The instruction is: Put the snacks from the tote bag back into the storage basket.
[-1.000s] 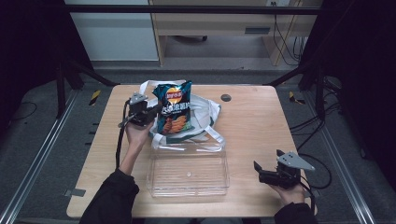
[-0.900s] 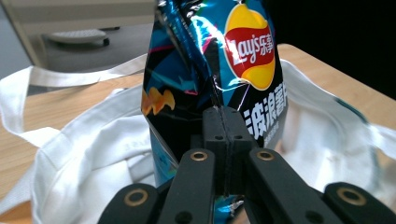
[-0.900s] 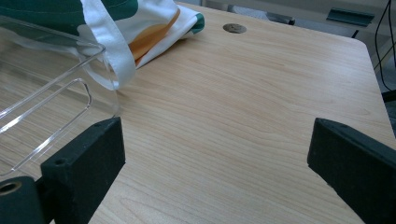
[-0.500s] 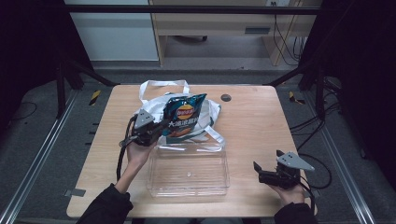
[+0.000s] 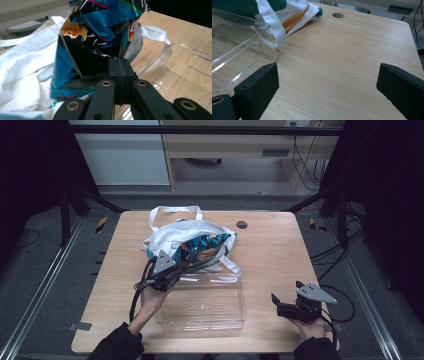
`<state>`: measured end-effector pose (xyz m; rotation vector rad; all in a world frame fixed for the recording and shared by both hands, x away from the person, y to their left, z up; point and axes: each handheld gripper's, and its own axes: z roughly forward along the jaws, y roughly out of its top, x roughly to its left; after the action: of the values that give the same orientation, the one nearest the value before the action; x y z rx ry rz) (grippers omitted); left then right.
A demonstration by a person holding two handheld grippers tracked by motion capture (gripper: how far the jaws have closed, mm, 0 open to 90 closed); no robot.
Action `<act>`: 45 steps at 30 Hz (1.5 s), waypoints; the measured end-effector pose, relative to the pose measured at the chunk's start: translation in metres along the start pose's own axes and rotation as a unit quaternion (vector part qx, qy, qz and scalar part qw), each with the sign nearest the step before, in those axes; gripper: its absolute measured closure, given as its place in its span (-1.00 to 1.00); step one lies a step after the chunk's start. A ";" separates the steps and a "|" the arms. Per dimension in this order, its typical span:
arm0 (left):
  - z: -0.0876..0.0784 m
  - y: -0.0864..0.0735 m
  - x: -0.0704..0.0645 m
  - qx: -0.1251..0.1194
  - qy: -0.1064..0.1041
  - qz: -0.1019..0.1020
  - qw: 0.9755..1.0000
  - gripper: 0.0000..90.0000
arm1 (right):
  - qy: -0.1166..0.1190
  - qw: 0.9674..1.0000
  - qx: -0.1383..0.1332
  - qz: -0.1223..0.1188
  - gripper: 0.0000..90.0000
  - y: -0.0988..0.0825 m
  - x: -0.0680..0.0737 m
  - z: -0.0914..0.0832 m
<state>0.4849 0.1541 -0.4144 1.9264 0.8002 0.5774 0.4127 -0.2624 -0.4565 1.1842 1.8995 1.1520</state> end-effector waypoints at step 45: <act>-0.036 0.002 0.014 -0.031 0.074 -0.041 0.996 0.00 | -0.001 1.000 0.000 0.002 -0.90 0.001 0.000 0.000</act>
<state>0.4708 0.1842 -0.3954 1.8006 0.9412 0.6932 0.4130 -0.2627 -0.4560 1.1896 1.8961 1.1521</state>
